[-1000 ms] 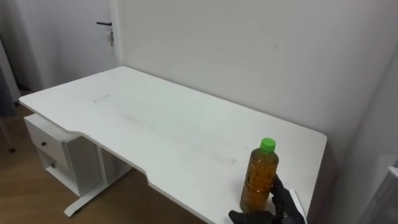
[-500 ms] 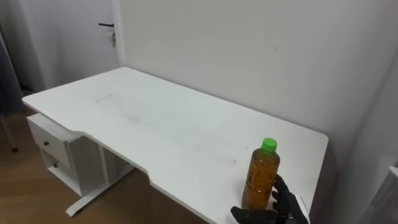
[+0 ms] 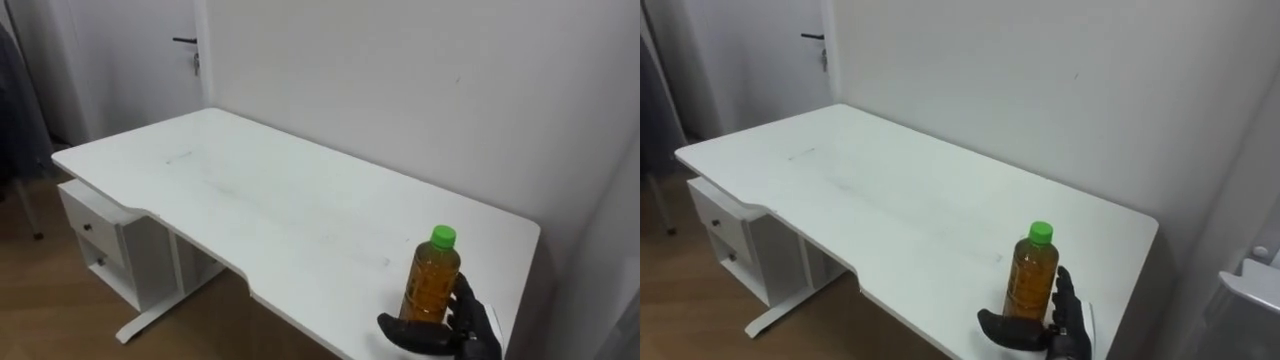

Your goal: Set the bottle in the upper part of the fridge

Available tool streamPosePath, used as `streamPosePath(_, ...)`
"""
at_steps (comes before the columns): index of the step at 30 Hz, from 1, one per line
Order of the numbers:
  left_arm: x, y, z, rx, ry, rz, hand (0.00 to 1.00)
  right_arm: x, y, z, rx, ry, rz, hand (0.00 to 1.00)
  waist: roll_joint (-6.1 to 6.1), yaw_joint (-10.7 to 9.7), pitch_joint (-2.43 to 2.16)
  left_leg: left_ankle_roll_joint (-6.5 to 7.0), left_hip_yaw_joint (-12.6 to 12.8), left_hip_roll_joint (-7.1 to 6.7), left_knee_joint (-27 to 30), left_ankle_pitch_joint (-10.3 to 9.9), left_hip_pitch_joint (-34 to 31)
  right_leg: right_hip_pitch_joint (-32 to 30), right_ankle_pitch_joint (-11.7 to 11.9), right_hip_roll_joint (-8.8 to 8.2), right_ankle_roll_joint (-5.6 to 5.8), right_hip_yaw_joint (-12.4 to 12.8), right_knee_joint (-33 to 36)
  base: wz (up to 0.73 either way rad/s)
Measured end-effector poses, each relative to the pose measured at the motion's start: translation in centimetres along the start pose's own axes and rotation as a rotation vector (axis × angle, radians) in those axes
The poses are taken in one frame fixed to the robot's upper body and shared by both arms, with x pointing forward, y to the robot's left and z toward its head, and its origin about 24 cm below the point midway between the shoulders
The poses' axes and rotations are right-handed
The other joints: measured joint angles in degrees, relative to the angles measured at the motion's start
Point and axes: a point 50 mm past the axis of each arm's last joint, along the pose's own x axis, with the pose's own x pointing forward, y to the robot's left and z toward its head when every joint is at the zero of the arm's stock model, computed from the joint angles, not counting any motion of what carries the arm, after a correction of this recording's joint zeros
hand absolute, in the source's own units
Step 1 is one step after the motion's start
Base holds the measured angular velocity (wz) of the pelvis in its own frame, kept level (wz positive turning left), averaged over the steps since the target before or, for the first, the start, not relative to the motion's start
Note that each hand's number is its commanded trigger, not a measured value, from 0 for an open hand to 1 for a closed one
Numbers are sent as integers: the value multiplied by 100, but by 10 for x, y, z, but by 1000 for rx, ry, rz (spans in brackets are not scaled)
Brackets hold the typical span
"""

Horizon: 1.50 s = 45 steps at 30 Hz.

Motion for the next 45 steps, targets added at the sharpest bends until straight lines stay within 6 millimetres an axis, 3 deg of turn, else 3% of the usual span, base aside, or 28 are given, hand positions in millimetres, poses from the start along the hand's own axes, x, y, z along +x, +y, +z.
streamPosePath(4,0,1,-1,-5,2,3,0,0,0,0,-2,-1,-14,0,-4,7,-1,1,-34,-17,0,19,13,23,0,-9,0,-18,0,4)
streamPosePath(11,0,0,-2,-19,9,-2,0,-1,1,-1,-8,1,-2,0,-52,38,46,0,-44,-26,15,49,0,20,0,-24,0,-36,10,1)
streamPosePath(24,0,6,-6,-43,28,9,0,0,0,-4,-20,10,19,0,-169,174,47,-5,-137,-37,108,58,-201,-78,1,-13,-1,-148,12,5)
streamPosePath(25,0,7,-6,-48,29,12,0,0,0,-5,-23,15,16,37,-173,175,45,-5,-144,-37,108,58,-201,-74,1,-13,-1,-154,12,5)
streamPosePath(26,0,9,-6,-58,30,21,0,1,-2,-8,-30,25,9,100,-180,185,42,-5,-155,-39,109,58,-202,-70,1,-12,-1,-163,12,3)
streamPosePath(37,0,16,-9,-104,29,39,0,11,-27,-13,-29,70,-75,100,-132,200,82,-11,-223,-51,218,56,-298,-82,3,7,-6,-200,15,3)
streamPosePath(45,-3,22,-22,-180,48,62,0,20,-47,-11,-4,75,-117,100,-116,335,76,-19,-312,-75,297,58,-433,-141,4,14,-7,-284,10,6)
